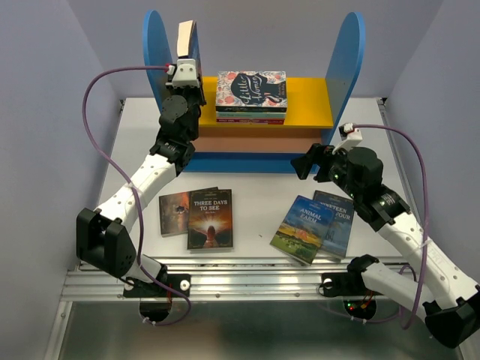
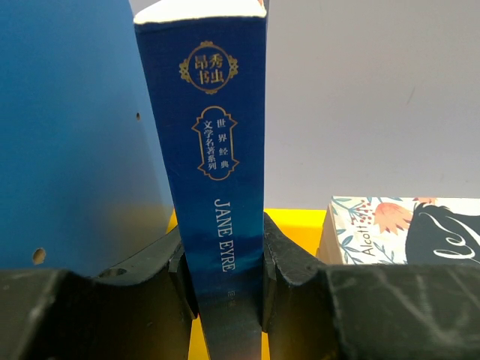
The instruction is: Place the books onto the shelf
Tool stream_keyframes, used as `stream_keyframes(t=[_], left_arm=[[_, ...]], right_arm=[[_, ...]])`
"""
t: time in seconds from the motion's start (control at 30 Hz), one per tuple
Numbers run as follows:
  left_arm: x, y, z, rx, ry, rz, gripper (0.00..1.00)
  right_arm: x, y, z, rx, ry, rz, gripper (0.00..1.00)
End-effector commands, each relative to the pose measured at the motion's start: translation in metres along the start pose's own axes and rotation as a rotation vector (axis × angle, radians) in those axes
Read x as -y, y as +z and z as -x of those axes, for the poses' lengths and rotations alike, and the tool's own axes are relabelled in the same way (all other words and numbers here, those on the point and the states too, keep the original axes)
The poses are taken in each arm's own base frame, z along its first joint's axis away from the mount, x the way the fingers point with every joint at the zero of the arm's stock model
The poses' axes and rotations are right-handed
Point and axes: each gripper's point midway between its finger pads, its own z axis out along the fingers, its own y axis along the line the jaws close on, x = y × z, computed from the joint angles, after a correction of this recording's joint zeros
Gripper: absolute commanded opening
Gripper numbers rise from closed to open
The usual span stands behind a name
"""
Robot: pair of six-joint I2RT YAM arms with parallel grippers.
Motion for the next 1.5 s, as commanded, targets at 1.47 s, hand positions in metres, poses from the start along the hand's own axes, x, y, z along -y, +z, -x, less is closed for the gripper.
stream_keyframes(t=[1.47], left_arm=[[-0.048,-0.019,0.050,0.182,-0.058,0.158,0.12]], right_arm=[[-0.010,-0.010,0.021,0.056,-0.006,0.025,1.00]])
